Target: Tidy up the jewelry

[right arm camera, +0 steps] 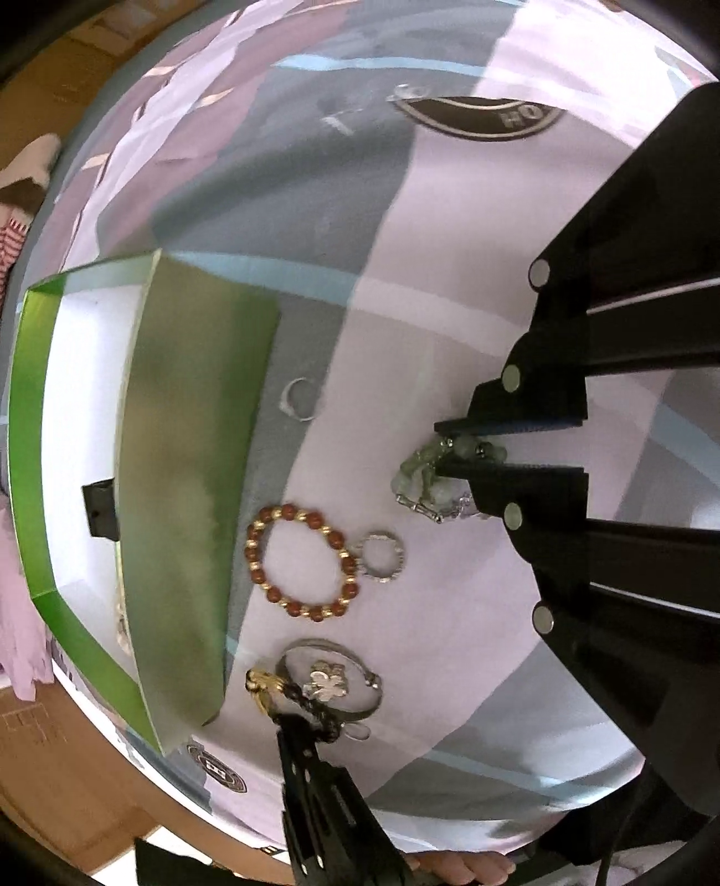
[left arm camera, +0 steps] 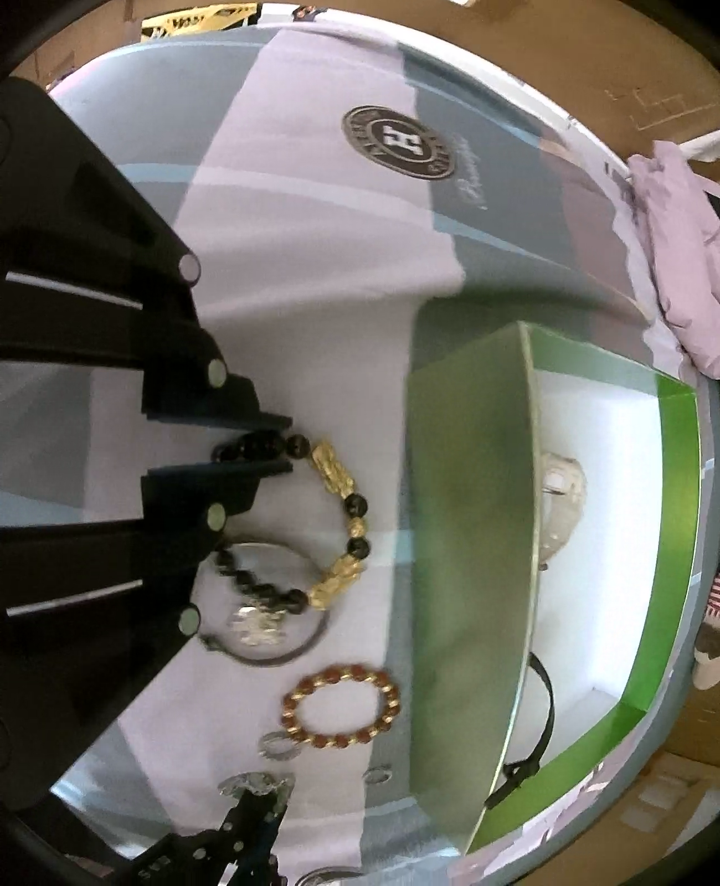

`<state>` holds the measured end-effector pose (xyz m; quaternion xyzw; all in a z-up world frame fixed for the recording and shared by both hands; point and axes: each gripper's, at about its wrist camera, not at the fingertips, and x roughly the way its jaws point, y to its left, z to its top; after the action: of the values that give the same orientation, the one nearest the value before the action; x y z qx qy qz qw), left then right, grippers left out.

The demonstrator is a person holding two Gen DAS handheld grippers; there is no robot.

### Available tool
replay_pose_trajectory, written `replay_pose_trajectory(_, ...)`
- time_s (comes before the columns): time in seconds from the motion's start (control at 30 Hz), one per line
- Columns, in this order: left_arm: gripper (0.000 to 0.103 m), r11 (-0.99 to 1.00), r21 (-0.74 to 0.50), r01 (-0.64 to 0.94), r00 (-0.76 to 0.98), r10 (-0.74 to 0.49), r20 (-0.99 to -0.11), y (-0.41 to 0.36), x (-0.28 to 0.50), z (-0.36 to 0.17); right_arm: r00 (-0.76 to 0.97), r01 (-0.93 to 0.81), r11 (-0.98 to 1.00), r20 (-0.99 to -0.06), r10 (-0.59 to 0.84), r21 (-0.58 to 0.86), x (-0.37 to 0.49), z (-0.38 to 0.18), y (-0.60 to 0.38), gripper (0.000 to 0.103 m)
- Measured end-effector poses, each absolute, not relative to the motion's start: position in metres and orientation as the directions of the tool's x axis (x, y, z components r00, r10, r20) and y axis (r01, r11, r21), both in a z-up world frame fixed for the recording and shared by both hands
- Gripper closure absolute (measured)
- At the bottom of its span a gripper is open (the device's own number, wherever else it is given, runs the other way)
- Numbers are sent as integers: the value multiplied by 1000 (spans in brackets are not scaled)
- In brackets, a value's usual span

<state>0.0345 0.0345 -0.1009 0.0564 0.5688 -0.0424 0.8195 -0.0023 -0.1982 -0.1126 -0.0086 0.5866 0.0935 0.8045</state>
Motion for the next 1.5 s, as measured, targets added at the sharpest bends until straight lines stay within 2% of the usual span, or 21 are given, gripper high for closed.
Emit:
replay_pose_trajectory(0.1, 87, 987, 43, 152, 356, -14, -934, 40, 30, -102, 295, -94, 985, -941, 166, 145, -4, -112, -211, 84)
replay_pose_trajectory(0.2, 79, 984, 40, 175, 367, -28, -930, 45, 31, -102, 289, -27, 985, -942, 169, 168, -6, -112, -217, 82)
replay_pose_trajectory(0.23, 74, 984, 34, 176, 367, -34, -930, 47, 32, -102, 288, -7, 986, -944, 161, 166, -6, -112, -217, 82)
replay_pose_trajectory(0.27, 60, 984, 24, 175, 369, -43, -928, 48, 33, -102, 288, 10, 987, -946, 150, 160, -7, -111, -218, 82)
replay_pose_trajectory(0.33, 45, 984, 2, 179, 370, -65, -927, 51, 36, -104, 286, 31, 990, -950, 124, 138, -10, -111, -215, 72)
replay_pose_trajectory(0.4, 45, 981, 3, 193, 364, -69, -929, 50, 39, -106, 286, 27, 993, -953, 104, 116, -15, -111, -206, 51)
replay_pose_trajectory(0.43, 45, 979, 5, 203, 371, -72, -926, 50, 38, -106, 288, 21, 996, -954, 82, 92, -17, -111, -203, 50)
replay_pose_trajectory(0.47, 49, 977, 8, 213, 373, -73, -925, 50, 39, -106, 294, 10, 999, -955, 40, 45, -20, -111, -197, 53)
replay_pose_trajectory(0.5, 56, 975, 18, 219, 376, -67, -924, 50, 40, -107, 298, 5, 999, -954, 31, 34, -22, -111, -193, 66)
replay_pose_trajectory(0.53, 74, 976, 31, 214, 383, -55, -922, 52, 41, -106, 298, 3, 999, -954, 37, 40, -23, -111, -187, 75)
replay_pose_trajectory(0.57, 87, 977, 20, 210, 378, -63, -924, 54, 42, -104, 296, 4, 999, -954, 40, 44, -23, -109, -186, 91)
replay_pose_trajectory(0.63, 93, 979, -24, 204, 360, -98, -928, 58, 44, -100, 297, 0, 999, -954, 31, 32, -22, -104, -184, 96)
replay_pose_trajectory(0.73, 93, 982, -65, 178, 376, -129, -918, 66, 45, -88, 332, -14, 999, -943, 33, 30, -16, -92, -186, 96)
replay_pose_trajectory(0.93, 93, 978, -87, 192, 401, -159, -902, 75, 38, -66, 426, 1, 987, -893, 143, 159, -22, -64, -213, 96)
replay_pose_trajectory(1.0, 89, 977, -98, 189, 403, -168, -900, 80, 36, -63, 433, -3, 973, -877, 208, 229, -20, -62, -219, 96)
replay_pose_trajectory(1.07, 76, 980, -91, 177, 392, -155, -907, 82, 36, -63, 423, -1, 968, -877, 227, 250, -13, -63, -220, 94)
replay_pose_trajectory(1.13, 74, 985, -50, 167, 375, -111, -920, 79, 34, -67, 435, 4, 972, -875, 211, 236, -11, -63, -226, 70)
replay_pose_trajectory(1.17, 72, 985, -43, 170, 374, -104, -922, 77, 34, -69, 437, 5, 971, -874, 211, 237, -9, -63, -225, 53)
replay_pose_trajectory(1.2, 69, 982, -56, 183, 381, -123, -916, 77, 33, -69, 430, 10, 970, -877, 214, 241, -8, -64, -225, 53)
replay_pose_trajectory(1.23, 60, 975, -81, 207, 389, -157, -908, 77, 31, -73, 418, 16, 973, -885, 204, 232, -5, -66, -225, 52)
replay_pose_trajectory(1.5, 63, 975, -24, 223, 394, -112, -912, 66, 38, -87, 319, -75, 994, -943, 97, 77, 4, -104, -205, 53)
